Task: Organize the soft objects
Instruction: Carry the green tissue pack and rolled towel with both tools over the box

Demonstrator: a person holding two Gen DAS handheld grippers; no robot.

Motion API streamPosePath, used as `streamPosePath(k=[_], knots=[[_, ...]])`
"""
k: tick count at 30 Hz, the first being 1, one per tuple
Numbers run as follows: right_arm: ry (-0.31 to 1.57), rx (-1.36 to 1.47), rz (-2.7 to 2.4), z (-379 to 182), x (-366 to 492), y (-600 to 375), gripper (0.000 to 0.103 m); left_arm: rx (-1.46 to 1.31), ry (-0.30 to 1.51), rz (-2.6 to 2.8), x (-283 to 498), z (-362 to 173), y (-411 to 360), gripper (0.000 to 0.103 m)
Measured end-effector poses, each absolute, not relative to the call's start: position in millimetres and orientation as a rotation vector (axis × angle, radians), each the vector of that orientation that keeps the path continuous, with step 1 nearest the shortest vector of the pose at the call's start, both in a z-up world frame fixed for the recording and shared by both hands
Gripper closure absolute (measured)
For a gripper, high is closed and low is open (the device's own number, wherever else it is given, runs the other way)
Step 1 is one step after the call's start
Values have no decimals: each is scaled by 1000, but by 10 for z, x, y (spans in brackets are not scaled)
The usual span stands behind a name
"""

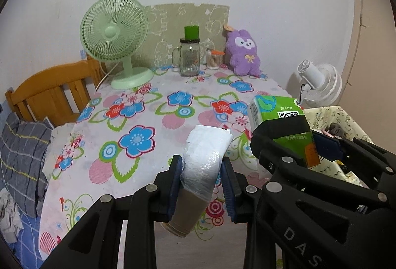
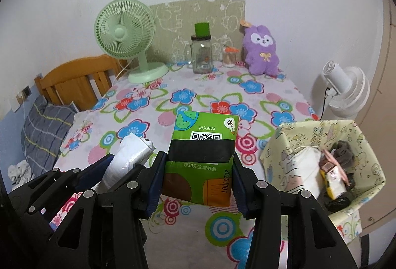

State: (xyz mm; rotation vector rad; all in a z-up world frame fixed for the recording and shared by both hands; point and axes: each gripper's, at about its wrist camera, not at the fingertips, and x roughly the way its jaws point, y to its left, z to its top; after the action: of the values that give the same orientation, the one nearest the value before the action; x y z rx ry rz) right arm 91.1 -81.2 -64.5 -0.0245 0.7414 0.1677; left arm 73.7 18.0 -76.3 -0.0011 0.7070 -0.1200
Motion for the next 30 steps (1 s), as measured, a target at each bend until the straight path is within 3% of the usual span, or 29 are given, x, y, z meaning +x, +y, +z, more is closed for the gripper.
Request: streamPosePath(k=[30], knots=[[658, 9, 97, -314, 728, -1503, 51, 52, 642, -216, 706, -480, -525, 72]])
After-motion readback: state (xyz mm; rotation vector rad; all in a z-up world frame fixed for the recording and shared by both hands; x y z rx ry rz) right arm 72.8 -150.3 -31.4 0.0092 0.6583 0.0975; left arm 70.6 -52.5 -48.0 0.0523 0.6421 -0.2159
